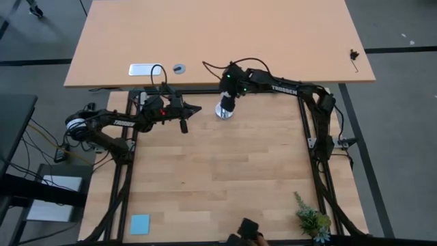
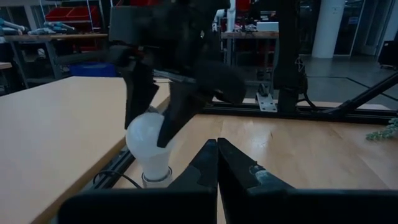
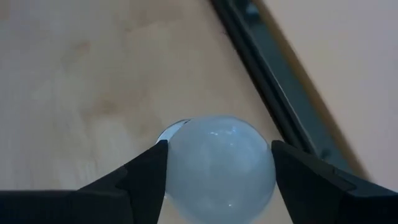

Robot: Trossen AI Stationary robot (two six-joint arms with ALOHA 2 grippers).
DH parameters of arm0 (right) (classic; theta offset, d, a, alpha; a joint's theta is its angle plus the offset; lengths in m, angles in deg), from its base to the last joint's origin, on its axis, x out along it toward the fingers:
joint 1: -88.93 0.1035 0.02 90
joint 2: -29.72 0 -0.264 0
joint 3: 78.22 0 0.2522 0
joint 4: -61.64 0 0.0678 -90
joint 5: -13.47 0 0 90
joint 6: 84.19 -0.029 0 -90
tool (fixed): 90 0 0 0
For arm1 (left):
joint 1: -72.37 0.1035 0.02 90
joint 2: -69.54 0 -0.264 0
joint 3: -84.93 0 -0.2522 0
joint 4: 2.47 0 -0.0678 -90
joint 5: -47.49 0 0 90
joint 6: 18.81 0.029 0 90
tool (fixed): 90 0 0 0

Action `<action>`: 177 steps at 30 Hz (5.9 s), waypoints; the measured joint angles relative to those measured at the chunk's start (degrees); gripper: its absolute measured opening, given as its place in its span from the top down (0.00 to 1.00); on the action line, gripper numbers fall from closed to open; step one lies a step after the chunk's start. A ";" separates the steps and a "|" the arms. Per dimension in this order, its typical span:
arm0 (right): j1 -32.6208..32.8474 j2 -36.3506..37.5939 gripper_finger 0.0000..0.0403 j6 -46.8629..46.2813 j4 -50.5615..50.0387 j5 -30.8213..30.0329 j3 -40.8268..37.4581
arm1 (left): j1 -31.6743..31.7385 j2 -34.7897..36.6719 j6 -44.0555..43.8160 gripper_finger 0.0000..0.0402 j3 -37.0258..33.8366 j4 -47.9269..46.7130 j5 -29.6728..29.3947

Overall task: Screw lightbulb
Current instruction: Insert the white lightbulb into the silver lamp

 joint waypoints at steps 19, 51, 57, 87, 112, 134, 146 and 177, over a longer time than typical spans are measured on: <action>4.96 -0.08 0.13 7.40 -1.73 -2.76 4.77 | 0.02 0.00 -0.04 0.99 0.00 -0.07 0.00; -0.07 -1.72 0.36 12.46 -5.53 4.76 5.46 | 0.02 0.00 -0.07 0.99 -0.02 -0.12 0.00; 0.08 -1.49 0.37 -8.32 -6.01 -0.80 5.40 | 0.02 0.00 -0.07 0.99 -0.02 -0.12 -0.02; 1.12 -2.11 0.27 22.78 -10.40 1.86 10.21 | 0.00 0.00 -0.07 0.99 -0.02 -0.39 -0.02; 0.72 -1.74 0.36 -14.31 -8.10 -3.85 5.55 | 0.01 0.00 -0.07 0.99 -0.02 -0.43 -0.02; 1.99 -2.18 0.20 15.94 -11.65 -0.94 12.00 | 0.02 0.00 -0.04 0.99 -0.02 -0.45 -0.02; 0.42 -2.15 0.26 25.76 -11.45 2.93 8.59 | 0.00 0.00 -0.04 0.99 -0.04 -0.45 -0.02; 1.98 -2.18 0.28 -2.98 -12.82 -2.48 13.50 | 0.02 0.00 -0.04 0.99 -0.04 -0.45 -0.02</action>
